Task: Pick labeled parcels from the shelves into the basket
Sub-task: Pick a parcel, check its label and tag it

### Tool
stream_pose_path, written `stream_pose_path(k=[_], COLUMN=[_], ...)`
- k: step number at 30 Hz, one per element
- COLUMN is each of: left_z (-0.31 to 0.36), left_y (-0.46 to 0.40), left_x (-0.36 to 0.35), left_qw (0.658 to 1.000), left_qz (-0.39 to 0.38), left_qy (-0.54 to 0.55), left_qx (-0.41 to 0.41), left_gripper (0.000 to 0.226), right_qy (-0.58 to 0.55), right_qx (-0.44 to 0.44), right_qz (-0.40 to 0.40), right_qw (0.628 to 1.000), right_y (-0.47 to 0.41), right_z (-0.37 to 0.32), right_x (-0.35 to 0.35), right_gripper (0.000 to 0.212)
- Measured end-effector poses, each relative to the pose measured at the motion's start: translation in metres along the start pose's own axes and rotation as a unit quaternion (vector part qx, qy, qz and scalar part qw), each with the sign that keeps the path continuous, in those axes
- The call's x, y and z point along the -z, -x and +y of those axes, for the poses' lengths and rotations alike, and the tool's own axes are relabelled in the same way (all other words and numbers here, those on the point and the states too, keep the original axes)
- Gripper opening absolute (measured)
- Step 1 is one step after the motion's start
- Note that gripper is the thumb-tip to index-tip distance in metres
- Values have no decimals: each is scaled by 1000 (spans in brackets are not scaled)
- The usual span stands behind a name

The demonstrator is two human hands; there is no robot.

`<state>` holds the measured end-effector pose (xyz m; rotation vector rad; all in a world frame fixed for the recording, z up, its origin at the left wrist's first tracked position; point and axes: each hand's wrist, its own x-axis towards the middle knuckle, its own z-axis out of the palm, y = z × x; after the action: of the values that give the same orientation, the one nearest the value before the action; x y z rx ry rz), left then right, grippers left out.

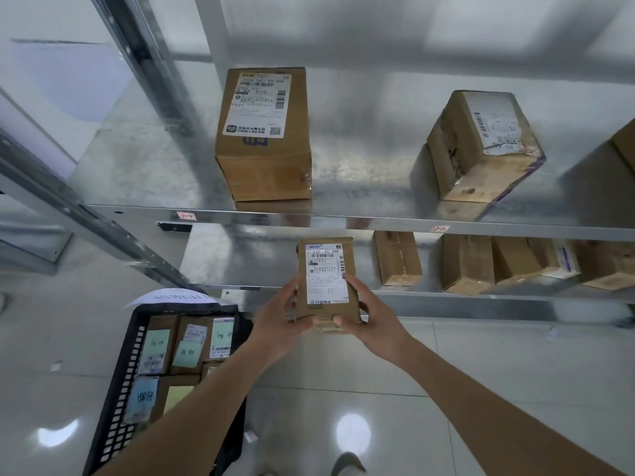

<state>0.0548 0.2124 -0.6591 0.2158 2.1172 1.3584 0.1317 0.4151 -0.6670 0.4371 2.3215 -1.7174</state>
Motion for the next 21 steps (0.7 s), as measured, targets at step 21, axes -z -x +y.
stream_pose_path(k=[21], left_z=[-77], left_y=[-167], left_x=[-41], left_qw=[999], left_qz=[-10], left_qy=[-37], left_qx=[-13], left_gripper=[87], right_qy=[45], right_qx=[1], right_qz=[5], right_qw=[999], right_y=[-150], right_z=[114], right_x=[7], right_gripper=[84])
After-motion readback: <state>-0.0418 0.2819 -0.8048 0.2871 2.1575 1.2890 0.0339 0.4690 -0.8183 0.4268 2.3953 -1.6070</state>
